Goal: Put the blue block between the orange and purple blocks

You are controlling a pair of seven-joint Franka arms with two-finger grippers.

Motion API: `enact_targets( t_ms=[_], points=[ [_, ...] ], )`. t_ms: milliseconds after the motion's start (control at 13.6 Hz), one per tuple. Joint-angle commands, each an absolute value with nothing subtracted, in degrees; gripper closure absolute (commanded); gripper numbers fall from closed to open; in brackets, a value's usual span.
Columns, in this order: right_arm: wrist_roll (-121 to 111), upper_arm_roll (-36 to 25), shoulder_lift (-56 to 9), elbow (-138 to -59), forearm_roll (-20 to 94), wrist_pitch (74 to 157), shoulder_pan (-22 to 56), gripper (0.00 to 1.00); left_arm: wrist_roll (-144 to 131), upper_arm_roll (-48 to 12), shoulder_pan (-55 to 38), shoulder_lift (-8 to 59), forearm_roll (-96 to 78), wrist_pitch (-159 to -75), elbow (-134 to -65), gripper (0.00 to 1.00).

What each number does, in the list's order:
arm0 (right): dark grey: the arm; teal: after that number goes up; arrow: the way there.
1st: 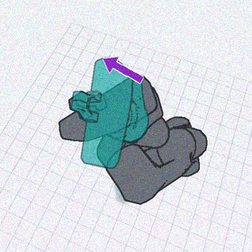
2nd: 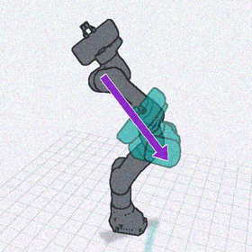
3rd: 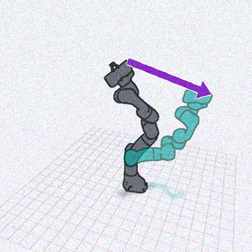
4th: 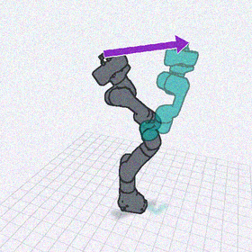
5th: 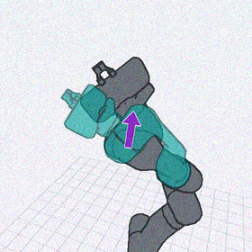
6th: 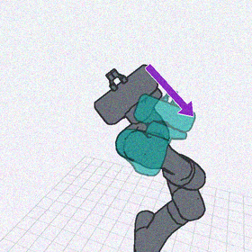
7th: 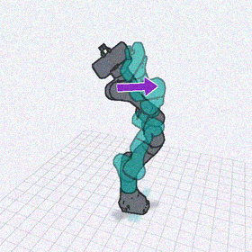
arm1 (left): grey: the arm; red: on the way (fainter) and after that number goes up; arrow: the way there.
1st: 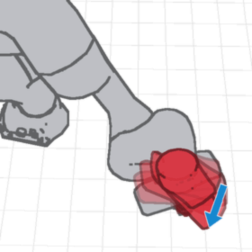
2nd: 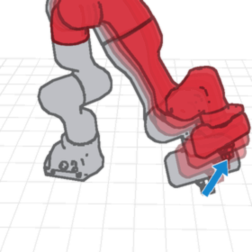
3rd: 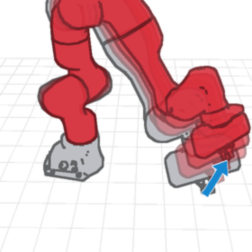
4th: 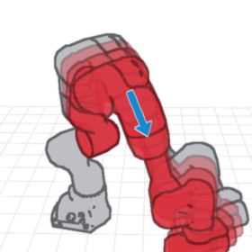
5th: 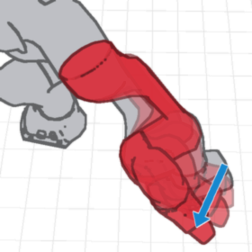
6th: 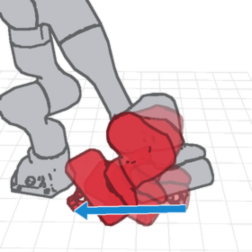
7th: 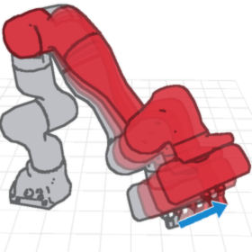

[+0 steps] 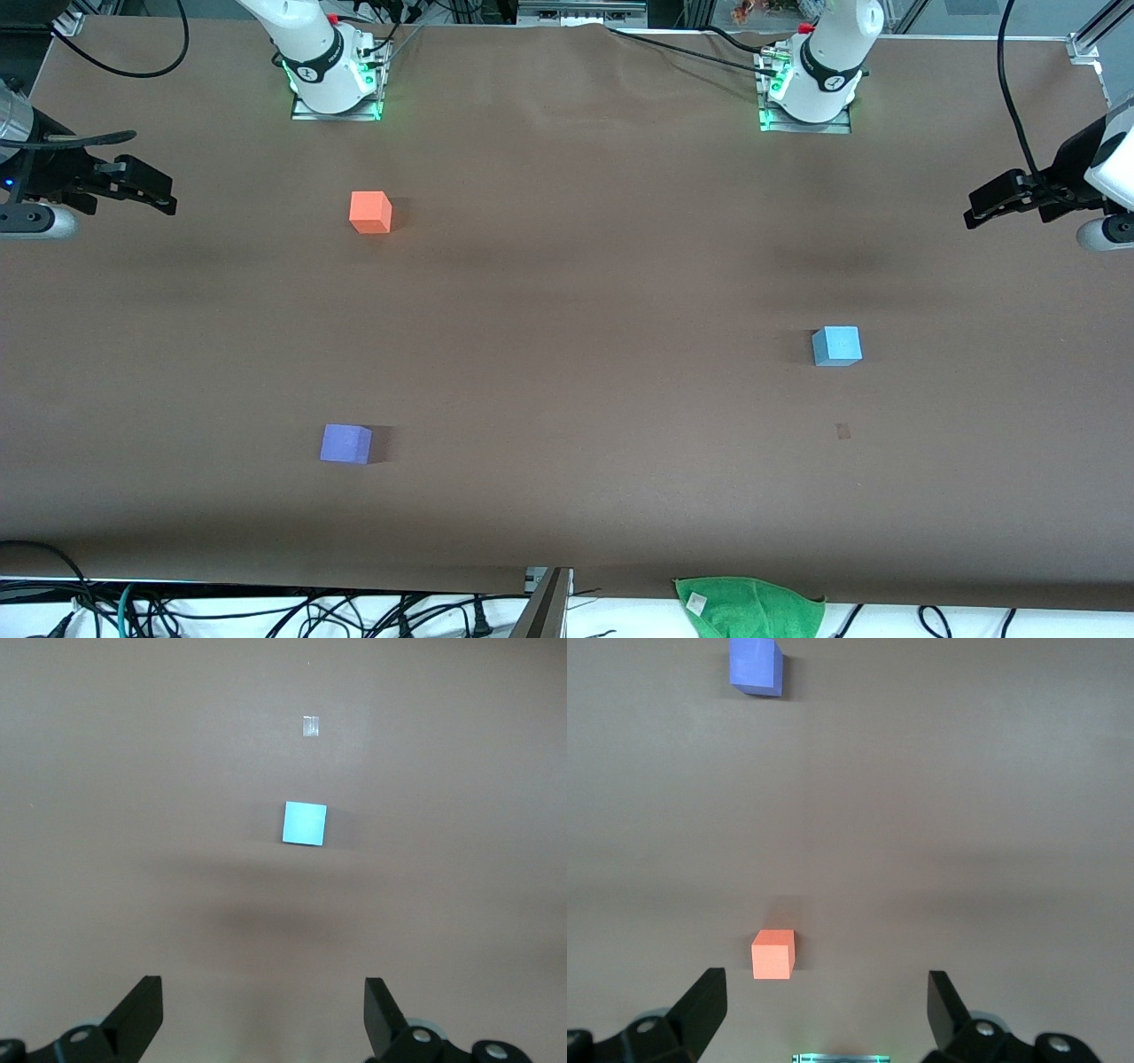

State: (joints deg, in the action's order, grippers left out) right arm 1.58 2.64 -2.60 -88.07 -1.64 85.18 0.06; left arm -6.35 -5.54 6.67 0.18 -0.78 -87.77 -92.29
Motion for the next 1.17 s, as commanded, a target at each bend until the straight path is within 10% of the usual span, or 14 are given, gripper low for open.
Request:
enact_targets(
  t_ms=[0, 1099],
  points=[
    [0.62, 2.81, -2.64, -87.28, -2.29, 84.99, -0.35, 0.0, -7.47, -5.71, 6.24, 0.53, 0.44, -86.05, -90.61, 0.0],
    [0.7, 2.9, -2.64, -87.28, -1.93, 85.08, -0.26, 0.0, -10.72, -6.86, 6.59, 0.44, 0.26, -84.73, -90.26, 0.0]
  ],
)
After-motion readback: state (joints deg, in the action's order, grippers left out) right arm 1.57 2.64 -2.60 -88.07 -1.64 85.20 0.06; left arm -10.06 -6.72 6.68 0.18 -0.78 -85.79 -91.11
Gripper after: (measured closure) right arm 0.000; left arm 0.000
